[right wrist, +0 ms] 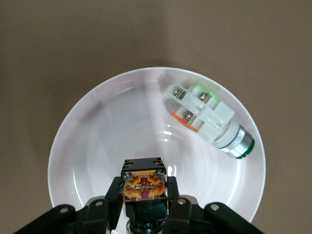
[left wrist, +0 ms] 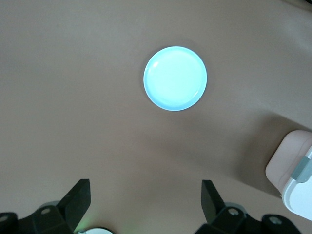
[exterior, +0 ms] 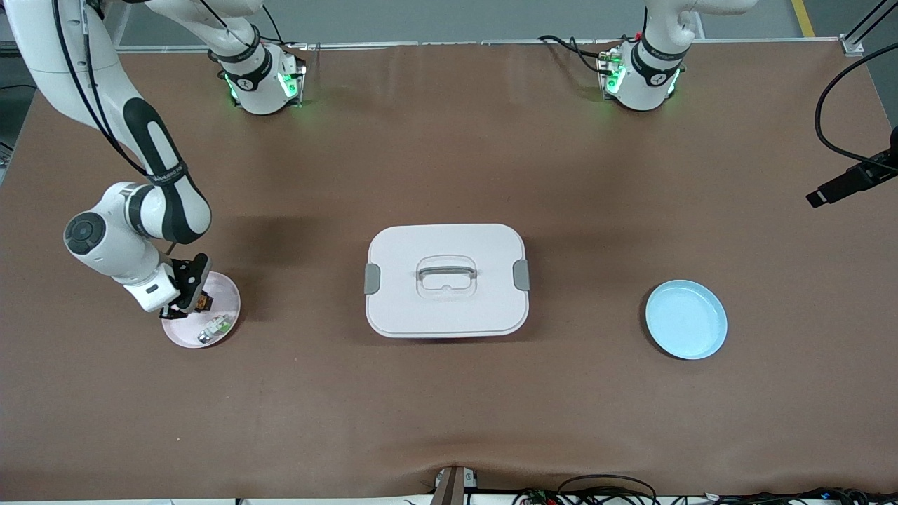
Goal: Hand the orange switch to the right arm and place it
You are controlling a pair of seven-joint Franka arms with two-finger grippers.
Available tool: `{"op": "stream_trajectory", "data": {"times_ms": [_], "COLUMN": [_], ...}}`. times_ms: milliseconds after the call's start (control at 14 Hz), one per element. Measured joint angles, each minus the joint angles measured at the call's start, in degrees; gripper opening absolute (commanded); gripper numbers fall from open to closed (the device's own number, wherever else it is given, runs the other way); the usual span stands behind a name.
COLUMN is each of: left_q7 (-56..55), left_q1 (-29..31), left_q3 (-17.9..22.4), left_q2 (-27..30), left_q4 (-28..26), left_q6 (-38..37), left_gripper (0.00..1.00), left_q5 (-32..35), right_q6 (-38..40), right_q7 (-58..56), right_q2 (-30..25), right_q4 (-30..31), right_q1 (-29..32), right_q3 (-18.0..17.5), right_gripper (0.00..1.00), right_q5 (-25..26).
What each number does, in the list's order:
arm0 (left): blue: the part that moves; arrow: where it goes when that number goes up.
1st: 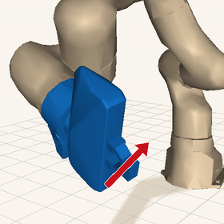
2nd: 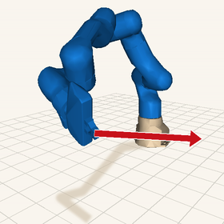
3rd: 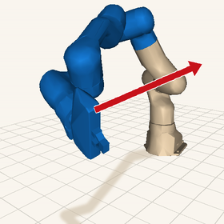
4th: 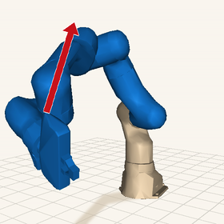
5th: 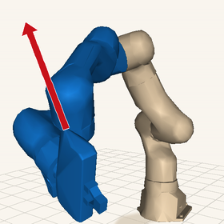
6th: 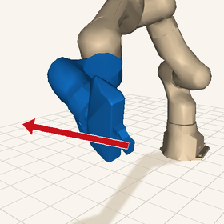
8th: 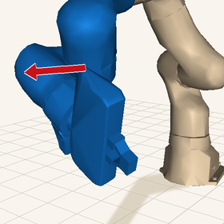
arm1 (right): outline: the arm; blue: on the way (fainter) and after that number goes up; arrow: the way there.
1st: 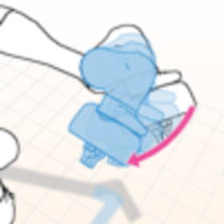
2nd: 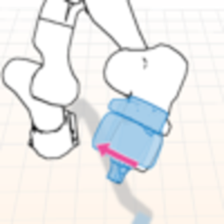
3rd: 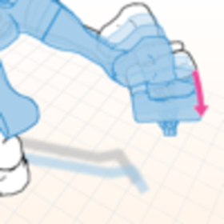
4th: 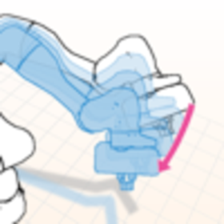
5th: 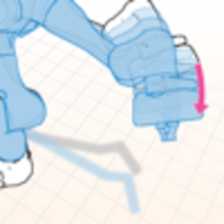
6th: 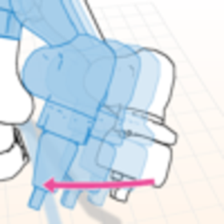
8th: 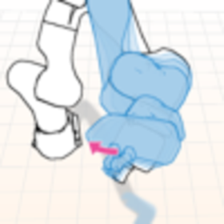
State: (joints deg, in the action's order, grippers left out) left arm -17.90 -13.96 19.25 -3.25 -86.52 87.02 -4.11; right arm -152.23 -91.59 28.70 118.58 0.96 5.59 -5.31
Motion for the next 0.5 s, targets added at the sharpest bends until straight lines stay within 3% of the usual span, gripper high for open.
{"op": "stream_trajectory", "data": {"times_ms": [214,285,356,499], "left_q7": [8.18,10.46,12.08,12.72], "left_q1": [-0.13,-0.13,-0.14,-0.22], "left_q3": [-0.03,-0.03,-0.09,-1.0], "left_q2": [-1.61,-1.75,-1.76,-1.7], "left_q4": [1.17,1.29,1.4,1.92], "left_q6": [0.0,0.01,0.09,0.25], "left_gripper": [1.0,1.0,1.0,1.0], "left_q5": [0.0,0.0,0.0,-0.02], "right_q6": [-0.13,-0.13,-0.14,-0.15], "right_q7": [0.0,0.0,0.02,0.04], "right_q2": [0.3,0.3,0.3,0.3], "right_q4": [0.0,0.0,-0.02,-0.19], "right_q1": [0.0,0.0,0.0,0.05], "right_q3": [0.0,0.0,0.01,0.07], "right_gripper": [0.0,0.24,0.99,1.0], "right_q5": [0.0,-0.04,-0.05,-0.07]}}
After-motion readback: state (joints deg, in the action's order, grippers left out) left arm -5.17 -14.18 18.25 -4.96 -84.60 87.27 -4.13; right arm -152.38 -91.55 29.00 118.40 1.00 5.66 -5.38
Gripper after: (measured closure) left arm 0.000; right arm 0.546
